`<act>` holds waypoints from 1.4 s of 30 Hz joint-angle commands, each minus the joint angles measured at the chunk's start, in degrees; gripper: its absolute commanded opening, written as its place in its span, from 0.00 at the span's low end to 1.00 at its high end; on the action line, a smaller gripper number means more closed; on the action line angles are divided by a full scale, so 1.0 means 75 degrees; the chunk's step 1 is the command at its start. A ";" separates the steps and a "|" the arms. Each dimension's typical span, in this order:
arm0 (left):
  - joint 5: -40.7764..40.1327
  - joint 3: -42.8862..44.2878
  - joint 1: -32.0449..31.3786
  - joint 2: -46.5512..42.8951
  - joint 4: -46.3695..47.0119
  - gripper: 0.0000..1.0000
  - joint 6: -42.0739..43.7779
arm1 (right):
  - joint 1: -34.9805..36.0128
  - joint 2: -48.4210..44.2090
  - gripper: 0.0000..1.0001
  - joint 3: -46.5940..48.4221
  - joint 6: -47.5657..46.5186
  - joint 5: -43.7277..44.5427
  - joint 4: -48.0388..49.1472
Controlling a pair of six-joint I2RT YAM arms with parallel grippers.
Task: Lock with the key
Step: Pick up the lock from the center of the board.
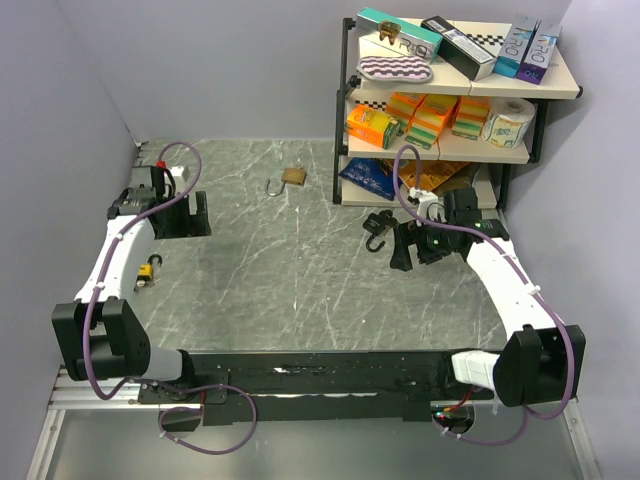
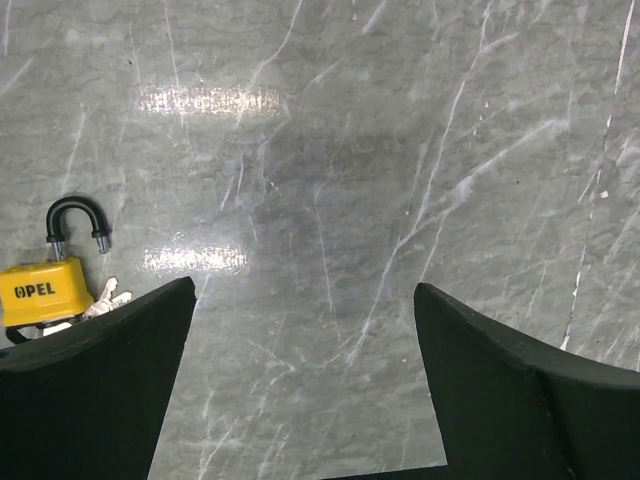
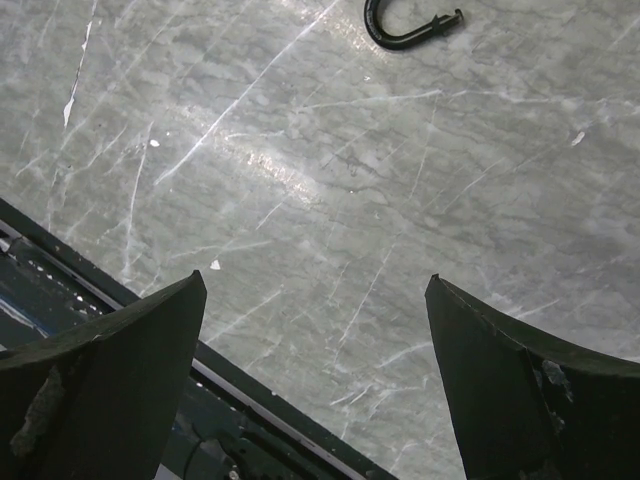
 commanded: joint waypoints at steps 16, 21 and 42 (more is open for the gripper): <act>-0.1002 0.0603 0.2469 0.0918 -0.0693 0.96 0.1567 | 0.0060 0.0344 1.00 0.0323 -0.0096 -0.0563 -0.0156; -0.1132 0.0298 0.2905 0.1152 -0.0389 0.96 0.1637 | 0.0119 0.0578 1.00 0.0393 -0.0107 -0.0645 -0.0202; -0.1085 0.0274 0.3081 0.2617 0.0280 0.88 0.1755 | 0.0189 0.0719 0.99 0.0440 -0.0107 -0.0668 -0.0203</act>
